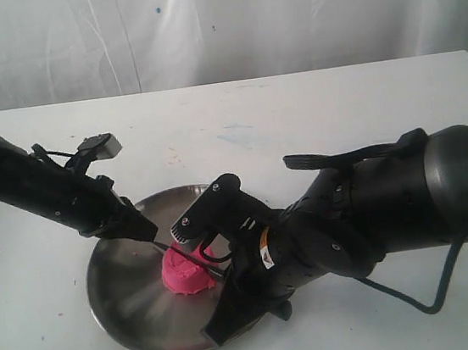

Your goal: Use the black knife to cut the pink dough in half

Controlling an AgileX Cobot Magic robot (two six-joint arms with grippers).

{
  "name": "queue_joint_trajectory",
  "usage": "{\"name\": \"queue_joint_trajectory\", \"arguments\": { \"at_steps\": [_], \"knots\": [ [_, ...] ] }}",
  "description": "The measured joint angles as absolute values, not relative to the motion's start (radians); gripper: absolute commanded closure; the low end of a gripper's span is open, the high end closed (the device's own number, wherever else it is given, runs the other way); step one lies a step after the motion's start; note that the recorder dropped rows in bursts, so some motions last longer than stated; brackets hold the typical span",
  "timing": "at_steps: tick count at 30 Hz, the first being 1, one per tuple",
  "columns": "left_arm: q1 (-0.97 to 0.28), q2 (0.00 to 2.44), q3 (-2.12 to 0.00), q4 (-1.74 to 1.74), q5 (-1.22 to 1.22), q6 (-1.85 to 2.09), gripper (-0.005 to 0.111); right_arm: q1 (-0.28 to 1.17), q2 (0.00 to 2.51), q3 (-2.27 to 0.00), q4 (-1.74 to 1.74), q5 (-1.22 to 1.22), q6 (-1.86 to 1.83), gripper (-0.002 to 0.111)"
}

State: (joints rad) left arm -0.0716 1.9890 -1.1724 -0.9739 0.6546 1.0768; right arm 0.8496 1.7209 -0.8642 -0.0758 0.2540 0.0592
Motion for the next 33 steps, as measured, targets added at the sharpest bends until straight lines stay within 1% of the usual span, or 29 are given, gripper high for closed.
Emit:
{"name": "queue_joint_trajectory", "arguments": {
  "at_steps": [20, 29, 33],
  "knots": [
    [-0.072, 2.015, -1.194, -1.028, 0.678, 1.088, 0.098, 0.85, 1.721, -0.864, -0.076, 0.252, 0.059, 0.108],
    [-0.124, 2.033, -1.199, -1.001, 0.664, 1.079, 0.098, 0.85, 1.721, -0.864, -0.076, 0.254, 0.059, 0.108],
    [-0.127, 2.047, -1.207, -0.981, 0.653, 1.043, 0.098, 0.85, 1.721, -0.864, -0.076, 0.256, 0.057, 0.108]
  ]
}}
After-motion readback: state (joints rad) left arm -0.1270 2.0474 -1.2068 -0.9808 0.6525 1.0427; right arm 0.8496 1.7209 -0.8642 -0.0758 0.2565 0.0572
